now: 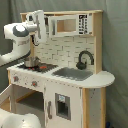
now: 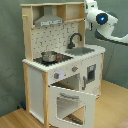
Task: Play with the kitchen
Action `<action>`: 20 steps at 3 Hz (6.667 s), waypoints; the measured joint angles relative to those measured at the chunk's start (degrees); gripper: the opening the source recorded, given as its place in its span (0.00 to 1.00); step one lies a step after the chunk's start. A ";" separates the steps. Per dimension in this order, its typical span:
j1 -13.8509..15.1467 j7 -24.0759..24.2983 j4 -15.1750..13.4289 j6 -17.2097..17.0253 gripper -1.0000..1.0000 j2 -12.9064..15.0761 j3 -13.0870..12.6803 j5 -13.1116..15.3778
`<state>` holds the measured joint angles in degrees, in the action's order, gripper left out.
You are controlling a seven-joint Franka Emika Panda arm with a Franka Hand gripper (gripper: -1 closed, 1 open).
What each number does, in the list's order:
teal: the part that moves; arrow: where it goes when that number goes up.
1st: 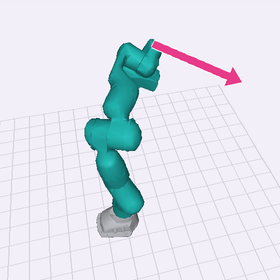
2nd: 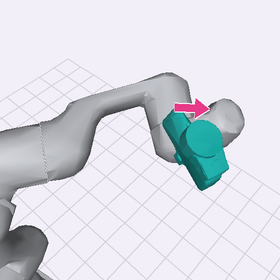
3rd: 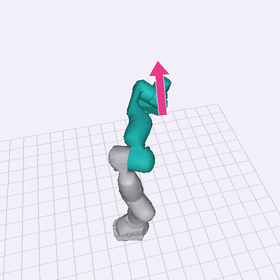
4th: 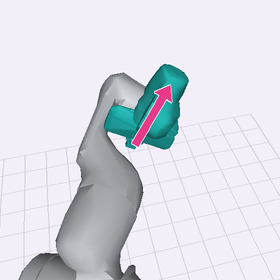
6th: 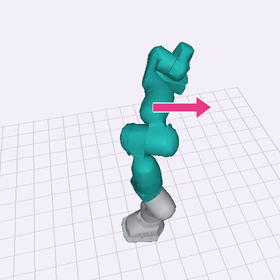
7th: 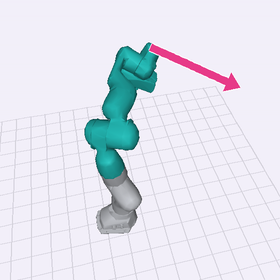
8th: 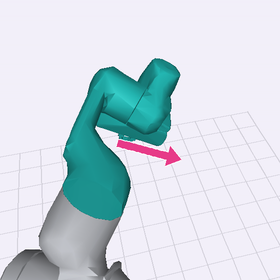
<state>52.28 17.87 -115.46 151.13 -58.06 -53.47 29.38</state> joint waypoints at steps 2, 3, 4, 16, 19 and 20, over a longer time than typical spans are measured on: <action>-9.23 -0.73 2.49 -4.69 1.00 -5.19 0.01 0.03; -12.16 -1.48 2.41 -9.33 1.00 -8.15 0.45 0.04; -15.08 -2.94 1.90 -14.60 1.00 -11.56 1.31 0.11; -16.65 1.37 -19.49 -23.04 1.00 -16.55 17.15 12.74; -10.39 3.37 -17.00 -10.31 1.00 -11.59 15.87 12.34; -10.38 3.47 -16.98 -10.07 0.00 -11.37 15.79 12.34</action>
<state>41.90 21.34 -132.45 141.05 -69.43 -37.68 41.72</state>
